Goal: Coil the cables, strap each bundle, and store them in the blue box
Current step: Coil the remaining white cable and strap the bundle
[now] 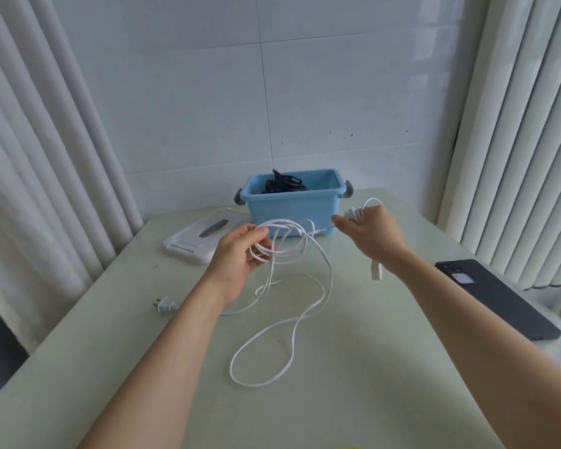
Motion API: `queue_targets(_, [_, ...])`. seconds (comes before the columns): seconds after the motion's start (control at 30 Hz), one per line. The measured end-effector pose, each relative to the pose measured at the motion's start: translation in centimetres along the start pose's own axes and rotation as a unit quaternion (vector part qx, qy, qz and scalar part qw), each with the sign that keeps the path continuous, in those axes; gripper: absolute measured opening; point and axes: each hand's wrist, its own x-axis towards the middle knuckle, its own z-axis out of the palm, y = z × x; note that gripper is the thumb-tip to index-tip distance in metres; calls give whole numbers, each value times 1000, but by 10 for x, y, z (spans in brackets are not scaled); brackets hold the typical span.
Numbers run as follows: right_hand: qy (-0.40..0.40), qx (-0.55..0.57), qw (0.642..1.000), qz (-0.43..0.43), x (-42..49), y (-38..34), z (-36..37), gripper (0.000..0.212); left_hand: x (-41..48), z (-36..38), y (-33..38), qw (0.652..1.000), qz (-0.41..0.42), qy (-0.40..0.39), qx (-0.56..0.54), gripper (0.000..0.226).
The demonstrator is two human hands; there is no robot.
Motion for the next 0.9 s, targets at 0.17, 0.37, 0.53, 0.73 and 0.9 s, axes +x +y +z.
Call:
queue_targets(0.17, [-128,165,978,-3,-9,-13,3,38,-6,11,8,999,-6,-37,-13,13])
queue_targets(0.37, [-293,345,891,14,-19,-27,0,32,-5,18,12,997,24,66,35,25])
queue_targets(0.53, [-297,327,896,-39,-23,-35,2,22,-4,16,10,997,22,58,50,9])
queue_targets(0.73, [-249,296,922,-15,-25,-44,3,34,-2,9,11,973,62,132,177,32])
queue_targets(0.9, [-259,244,934,-15,-33,-50,16,74,-9,16,17,987,23,34,157,11])
